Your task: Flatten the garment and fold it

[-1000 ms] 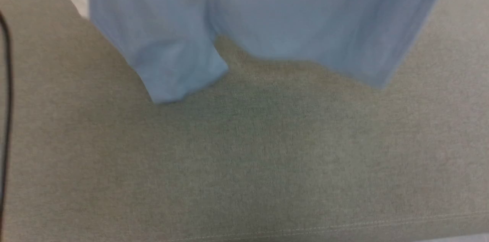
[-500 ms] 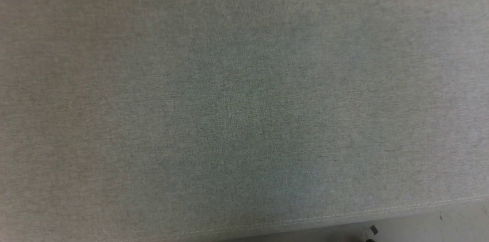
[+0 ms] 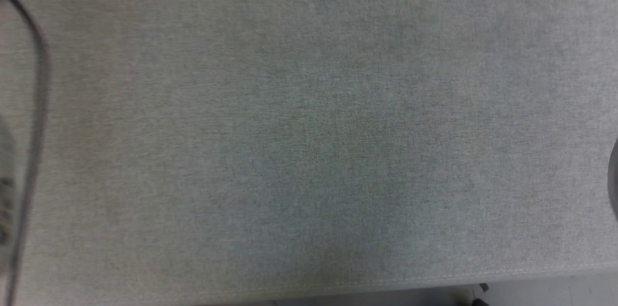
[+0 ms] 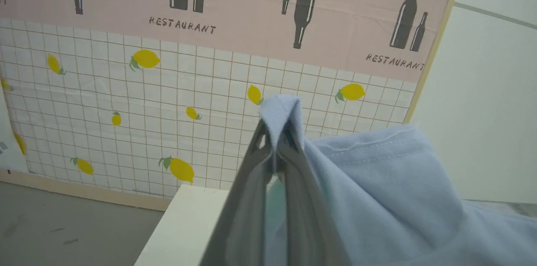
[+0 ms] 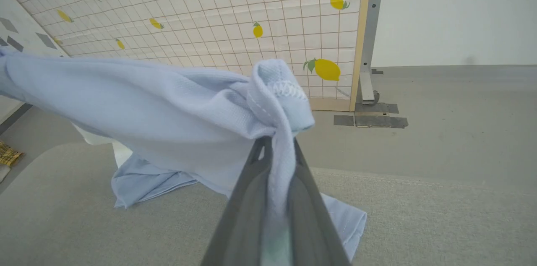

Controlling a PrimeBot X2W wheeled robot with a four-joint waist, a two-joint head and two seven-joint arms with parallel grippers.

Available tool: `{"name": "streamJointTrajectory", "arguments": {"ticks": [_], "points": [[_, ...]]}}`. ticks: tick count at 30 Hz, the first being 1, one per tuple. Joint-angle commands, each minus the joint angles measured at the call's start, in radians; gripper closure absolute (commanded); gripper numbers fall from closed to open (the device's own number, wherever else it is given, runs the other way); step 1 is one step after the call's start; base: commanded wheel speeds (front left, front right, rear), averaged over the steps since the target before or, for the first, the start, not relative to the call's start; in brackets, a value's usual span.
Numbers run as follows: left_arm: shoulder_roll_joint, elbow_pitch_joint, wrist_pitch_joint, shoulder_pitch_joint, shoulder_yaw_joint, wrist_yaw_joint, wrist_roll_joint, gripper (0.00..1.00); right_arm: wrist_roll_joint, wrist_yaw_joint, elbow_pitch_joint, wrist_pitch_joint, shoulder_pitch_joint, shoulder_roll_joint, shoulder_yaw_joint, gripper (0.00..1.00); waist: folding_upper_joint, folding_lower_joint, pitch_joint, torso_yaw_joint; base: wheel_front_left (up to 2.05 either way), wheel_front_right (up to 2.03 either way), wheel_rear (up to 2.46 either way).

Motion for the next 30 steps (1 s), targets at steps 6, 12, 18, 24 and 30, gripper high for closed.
{"name": "streamJointTrajectory", "arguments": {"ticks": [6,12,18,24,30], "points": [[-0.041,0.032,-0.059,0.266,-0.012,-0.068,-0.049,1.00,0.141,-0.001,-0.072,-0.057,0.301,-0.090,0.104,1.00,0.0000,-0.0003,-0.208,0.087,0.00,0.00,0.00],[-0.082,-0.020,-0.080,0.618,0.006,-0.090,-0.120,1.00,0.244,-0.001,-0.139,-0.119,0.614,-0.133,0.186,1.00,0.0000,-0.0003,-0.372,0.116,0.00,0.00,0.00],[-0.107,-0.137,-0.052,0.991,0.035,-0.080,-0.205,1.00,0.264,-0.001,-0.190,-0.164,0.887,-0.191,0.240,1.00,0.0000,-0.0003,-0.484,0.135,0.00,0.00,0.00],[-0.109,-0.313,0.076,1.320,0.022,-0.026,-0.257,1.00,0.274,-0.001,-0.223,-0.182,1.104,-0.223,0.205,1.00,0.0000,-0.0003,-0.556,0.145,0.00,0.00,0.00],[-0.089,-0.503,0.257,1.596,0.011,0.072,-0.311,1.00,0.263,-0.001,-0.286,-0.119,1.307,-0.240,0.180,1.00,0.0000,-0.0003,-0.603,0.135,0.00,0.00,0.00]]}}
